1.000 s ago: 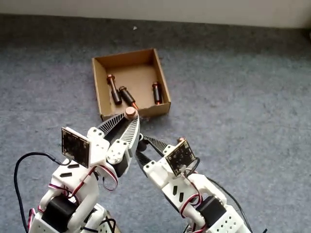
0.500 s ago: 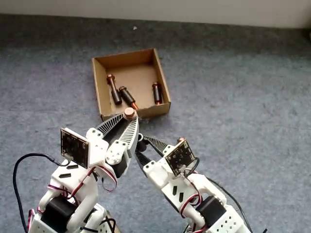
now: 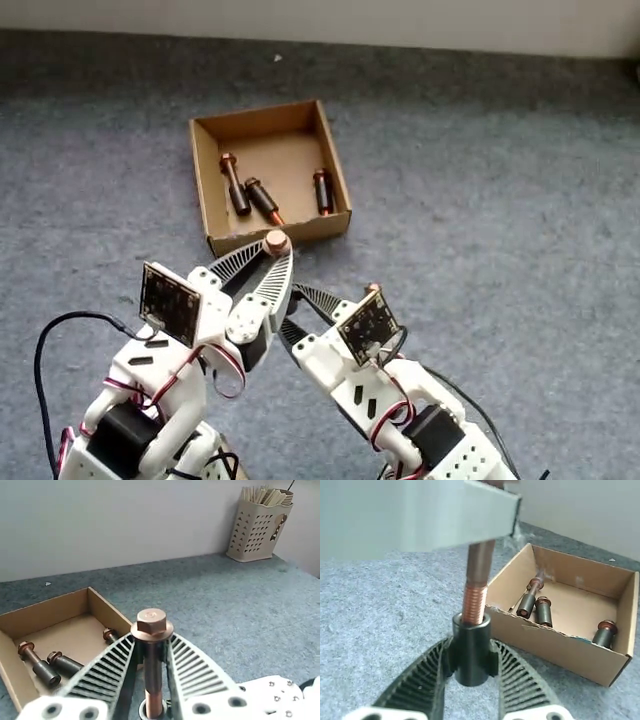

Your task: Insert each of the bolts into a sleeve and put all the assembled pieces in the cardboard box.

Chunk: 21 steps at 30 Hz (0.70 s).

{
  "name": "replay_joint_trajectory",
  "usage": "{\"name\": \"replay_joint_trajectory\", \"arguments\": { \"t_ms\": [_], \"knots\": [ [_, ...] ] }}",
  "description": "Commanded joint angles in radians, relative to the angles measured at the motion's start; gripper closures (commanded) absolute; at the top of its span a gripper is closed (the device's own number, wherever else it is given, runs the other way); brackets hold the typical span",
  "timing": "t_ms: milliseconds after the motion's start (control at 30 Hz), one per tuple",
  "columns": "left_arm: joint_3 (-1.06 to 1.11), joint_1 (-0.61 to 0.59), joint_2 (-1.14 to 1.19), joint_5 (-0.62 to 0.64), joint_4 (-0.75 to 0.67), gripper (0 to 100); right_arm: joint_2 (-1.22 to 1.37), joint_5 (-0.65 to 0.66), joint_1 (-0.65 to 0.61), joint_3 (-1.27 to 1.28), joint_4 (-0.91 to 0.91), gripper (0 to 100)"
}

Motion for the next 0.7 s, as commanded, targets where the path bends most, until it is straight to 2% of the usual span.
{"name": "replay_joint_trajectory", "arguments": {
  "t_ms": [0,100,267,400,567,667],
  "knots": [
    [-0.007,0.024,-0.010,-0.023,0.014,99,-0.024,0.000,0.031,0.021,-0.002,99.4],
    [-0.005,0.022,-0.010,-0.032,0.038,99,-0.024,-0.002,0.074,0.005,-0.005,99.4],
    [0.041,0.030,-0.012,-0.167,0.044,99,-0.024,-0.028,0.097,-0.028,-0.002,99.4],
    [0.053,0.024,-0.012,-0.180,0.044,98,-0.024,-0.061,0.111,-0.028,-0.001,99.4],
    [0.068,0.022,-0.010,-0.173,0.051,84,-0.030,-0.064,0.159,-0.042,-0.001,99.4],
    [0.085,0.022,-0.010,-0.178,0.051,81,-0.030,-0.064,0.160,-0.041,-0.001,99.4]
  ]
}}
